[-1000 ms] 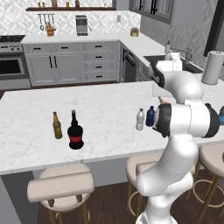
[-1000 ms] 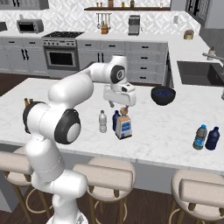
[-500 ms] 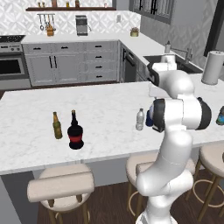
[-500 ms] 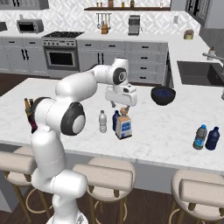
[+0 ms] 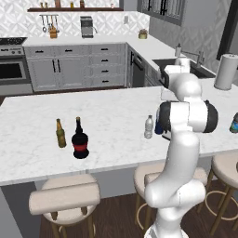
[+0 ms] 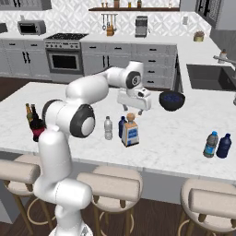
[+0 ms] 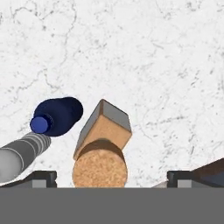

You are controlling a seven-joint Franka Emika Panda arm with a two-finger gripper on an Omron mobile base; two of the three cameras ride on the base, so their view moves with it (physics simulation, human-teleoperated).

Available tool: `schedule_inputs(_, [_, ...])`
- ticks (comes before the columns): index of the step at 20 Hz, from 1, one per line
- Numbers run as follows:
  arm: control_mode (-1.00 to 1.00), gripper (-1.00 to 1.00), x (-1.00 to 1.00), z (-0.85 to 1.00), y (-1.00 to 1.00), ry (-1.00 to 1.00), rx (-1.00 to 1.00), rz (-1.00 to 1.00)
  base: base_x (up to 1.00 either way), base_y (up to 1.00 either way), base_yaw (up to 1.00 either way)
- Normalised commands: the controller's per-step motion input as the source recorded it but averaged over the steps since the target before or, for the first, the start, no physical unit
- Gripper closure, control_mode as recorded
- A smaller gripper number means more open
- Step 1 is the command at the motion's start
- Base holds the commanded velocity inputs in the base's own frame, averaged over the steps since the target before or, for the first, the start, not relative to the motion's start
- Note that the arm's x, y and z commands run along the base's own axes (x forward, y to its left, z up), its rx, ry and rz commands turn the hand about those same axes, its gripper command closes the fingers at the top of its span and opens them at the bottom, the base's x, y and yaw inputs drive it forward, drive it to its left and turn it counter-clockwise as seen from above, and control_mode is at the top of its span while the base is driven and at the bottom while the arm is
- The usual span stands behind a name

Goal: Move the plastic bottles in the middle to the plastics group, and the glass bottles in the middle to the glass group.

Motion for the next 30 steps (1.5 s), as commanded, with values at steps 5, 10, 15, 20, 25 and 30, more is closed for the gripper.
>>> schedule_inputs(5, [-1.0, -1.0, 0.27, -0.11, -0.02, 0.0, 0.0, 0.03, 0.0, 0.0, 0.0])
schedule_inputs(10, [-1.0, -1.0, -0.43, -0.03, 0.02, 0.0, 0.0, 0.07, 0.0, 0.0, 0.0])
schedule_inputs(15, [-1.0, -1.0, -0.51, 0.0, 0.13, -0.02, 0.0, 0.09, 0.0, 0.0, 0.0])
schedule_inputs(20, [-1.0, -1.0, 0.03, -0.05, 0.2, -0.08, 0.0, 0.04, 0.0, 0.0, 0.0])
schedule_inputs(25, [-1.0, -1.0, 0.15, -0.01, 0.0, -0.17, 0.01, 0.0, 0.0, 0.0, 0.0])
schedule_inputs(30, [-1.0, -1.0, 0.25, -0.07, 0.0, -0.11, 0.0, 0.0, 0.0, 0.0, 0.0])
